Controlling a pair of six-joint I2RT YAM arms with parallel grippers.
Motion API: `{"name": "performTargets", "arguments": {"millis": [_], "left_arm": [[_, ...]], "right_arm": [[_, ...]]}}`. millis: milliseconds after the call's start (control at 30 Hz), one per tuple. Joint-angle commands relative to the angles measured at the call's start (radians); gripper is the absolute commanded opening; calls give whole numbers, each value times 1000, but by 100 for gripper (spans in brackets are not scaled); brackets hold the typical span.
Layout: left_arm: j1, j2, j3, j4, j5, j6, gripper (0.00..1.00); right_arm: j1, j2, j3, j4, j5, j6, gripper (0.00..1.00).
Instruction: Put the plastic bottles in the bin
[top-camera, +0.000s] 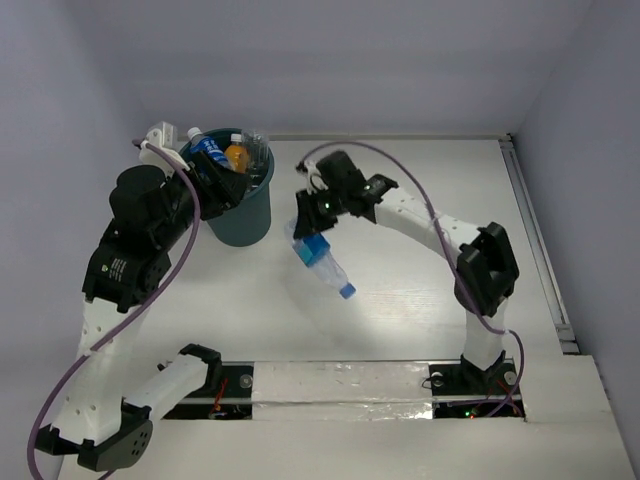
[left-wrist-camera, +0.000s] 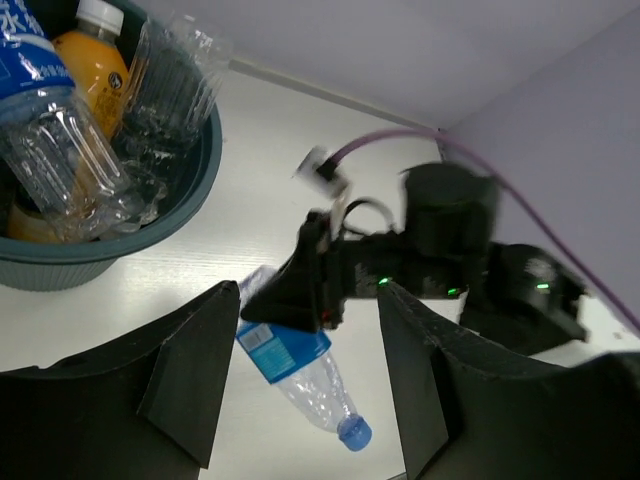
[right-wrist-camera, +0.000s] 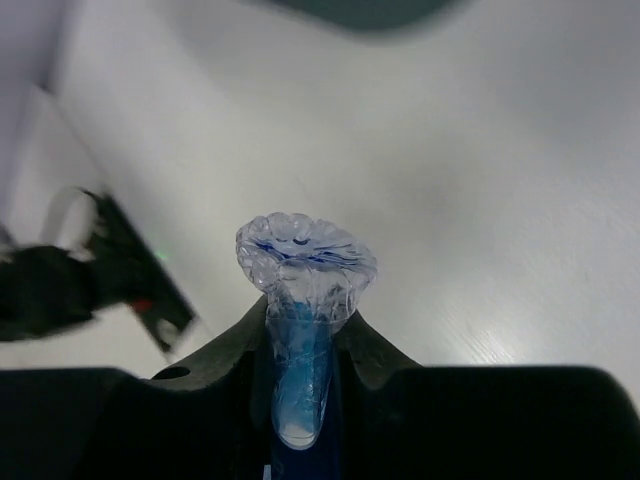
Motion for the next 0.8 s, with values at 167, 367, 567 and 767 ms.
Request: {"name": "performTargets", "arguments": {"millis": [167,367,567,767], "left_arm": [[-1,10,170,76,0,-47,55],[-1,-10,181,99,-3,-86,55],[-1,-25,111,87,10,-109,55],[-1,-25,103,41,-33,-83,54]], "right_arm": [[7,37,584,466,48,405,10],[7,245,847,730,385,579,3],[42,427,1023,770,674,450,4],[53,476,1015,844,859,272,2]]}}
